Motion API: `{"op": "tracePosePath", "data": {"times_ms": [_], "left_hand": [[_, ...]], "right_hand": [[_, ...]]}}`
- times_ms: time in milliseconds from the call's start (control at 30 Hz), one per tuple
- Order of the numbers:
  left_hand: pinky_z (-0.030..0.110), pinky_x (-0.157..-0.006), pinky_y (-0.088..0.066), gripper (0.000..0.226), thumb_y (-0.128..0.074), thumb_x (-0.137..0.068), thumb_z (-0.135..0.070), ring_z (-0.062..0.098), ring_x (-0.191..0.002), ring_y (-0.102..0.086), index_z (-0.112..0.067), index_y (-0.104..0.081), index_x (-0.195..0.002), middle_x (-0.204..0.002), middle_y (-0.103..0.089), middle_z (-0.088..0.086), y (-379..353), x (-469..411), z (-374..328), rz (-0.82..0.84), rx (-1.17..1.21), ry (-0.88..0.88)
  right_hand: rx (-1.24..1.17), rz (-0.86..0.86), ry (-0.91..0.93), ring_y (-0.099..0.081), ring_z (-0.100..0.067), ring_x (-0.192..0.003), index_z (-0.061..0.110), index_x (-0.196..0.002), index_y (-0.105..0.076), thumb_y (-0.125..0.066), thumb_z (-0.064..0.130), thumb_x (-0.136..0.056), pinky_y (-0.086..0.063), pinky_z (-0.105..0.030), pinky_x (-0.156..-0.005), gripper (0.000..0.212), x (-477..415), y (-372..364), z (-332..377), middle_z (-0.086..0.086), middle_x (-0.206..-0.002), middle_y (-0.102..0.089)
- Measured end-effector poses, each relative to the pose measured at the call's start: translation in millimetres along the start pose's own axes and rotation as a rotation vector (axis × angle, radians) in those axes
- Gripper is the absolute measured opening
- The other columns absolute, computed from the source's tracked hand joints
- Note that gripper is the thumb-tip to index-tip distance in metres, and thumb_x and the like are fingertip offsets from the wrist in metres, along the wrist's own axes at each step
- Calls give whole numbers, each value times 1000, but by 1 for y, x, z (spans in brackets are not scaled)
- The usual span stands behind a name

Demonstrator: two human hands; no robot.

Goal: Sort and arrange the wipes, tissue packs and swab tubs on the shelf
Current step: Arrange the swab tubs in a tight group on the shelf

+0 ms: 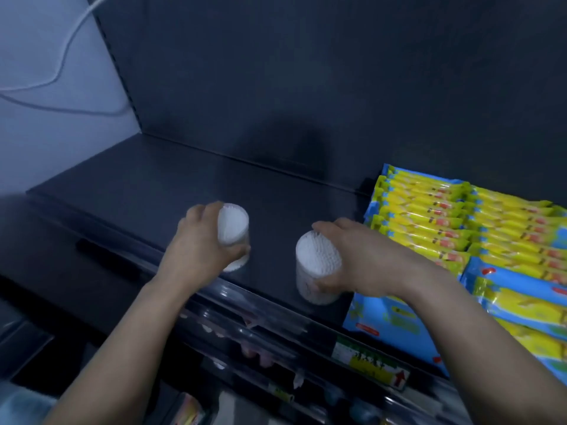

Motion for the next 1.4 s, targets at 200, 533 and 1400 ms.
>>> {"op": "tracePosePath", "data": {"times_ms": [200, 533, 1400], "left_hand": [[33, -90, -37, 83, -74, -70, -37, 24, -119, -39, -24, -30, -138, -135, -34, 4, 9, -9, 9, -20, 98, -132], [26, -92, -32, 81, -77, -66, -38, 10, -118, -37, -30, -35, -134, -129, -33, -10, 36, 9, -69, 5, 347, -521], [-3, -84, -18, 77, -78, -64, -38, -11, -102, -28, -30, -40, -130, -118, -33, -18, -140, 296, -409, 426, 476, -1100]], "right_hand": [[-50, -211, -89, -38, -22, -123, 21, -144, -26, -71, 50, -66, -36, -32, -102, 95, 1, 13, 27, -2, -131, -41], [-55, -506, -356, -36, -18, -122, 26, -142, -28, -71, 52, -67, -35, -27, -95, 90, 82, 50, 33, 1, -130, -39], [-5, -639, -1029, -33, -17, -125, 26, -144, -23, -69, 53, -71, -35, -31, -97, 91, 516, 18, -155, 0, -134, -39]]}}
Point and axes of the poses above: each hand's wrist, its own x-axis away from the middle knuckle, its own y-axis out of the back of the hand, z = x × y, the point moved 5 cm from there along -x, towards the middle knuckle
